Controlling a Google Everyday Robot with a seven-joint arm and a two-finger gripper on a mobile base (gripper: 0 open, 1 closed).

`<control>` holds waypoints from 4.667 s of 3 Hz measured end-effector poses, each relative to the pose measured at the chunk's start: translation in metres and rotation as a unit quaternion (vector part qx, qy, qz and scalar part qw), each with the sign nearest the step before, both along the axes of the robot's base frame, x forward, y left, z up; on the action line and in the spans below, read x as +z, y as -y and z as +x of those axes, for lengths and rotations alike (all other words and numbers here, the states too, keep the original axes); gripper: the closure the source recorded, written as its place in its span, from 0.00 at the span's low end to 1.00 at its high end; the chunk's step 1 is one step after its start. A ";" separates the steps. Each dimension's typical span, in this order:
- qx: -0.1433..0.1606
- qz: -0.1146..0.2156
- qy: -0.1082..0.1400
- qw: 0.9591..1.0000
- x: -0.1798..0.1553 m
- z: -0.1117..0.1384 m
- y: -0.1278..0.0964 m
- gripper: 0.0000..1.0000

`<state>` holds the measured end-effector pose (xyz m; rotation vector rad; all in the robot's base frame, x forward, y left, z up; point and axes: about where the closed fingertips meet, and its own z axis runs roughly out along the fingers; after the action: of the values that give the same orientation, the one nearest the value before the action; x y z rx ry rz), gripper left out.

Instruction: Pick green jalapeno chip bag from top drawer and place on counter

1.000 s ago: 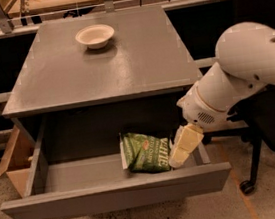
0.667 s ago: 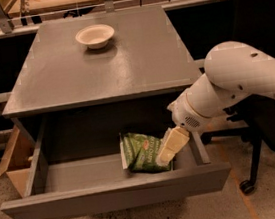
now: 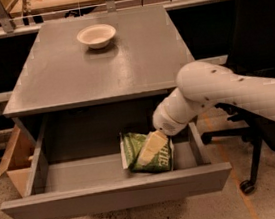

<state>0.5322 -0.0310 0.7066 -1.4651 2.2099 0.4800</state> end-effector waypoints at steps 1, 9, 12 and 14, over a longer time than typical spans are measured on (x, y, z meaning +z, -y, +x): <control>-0.001 -0.018 -0.021 1.000 -0.033 0.011 -0.015 0.00; -0.074 0.107 0.117 0.985 0.065 -0.002 0.086 1.00; -0.020 0.055 0.196 0.979 0.149 0.041 0.080 1.00; 0.062 -0.005 0.242 0.968 0.202 0.092 0.038 1.00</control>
Offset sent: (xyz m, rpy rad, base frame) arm 0.0303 0.0347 -0.0892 -0.0797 0.1200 -0.0176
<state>0.6242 -0.0691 0.9085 -1.5367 1.7472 0.1268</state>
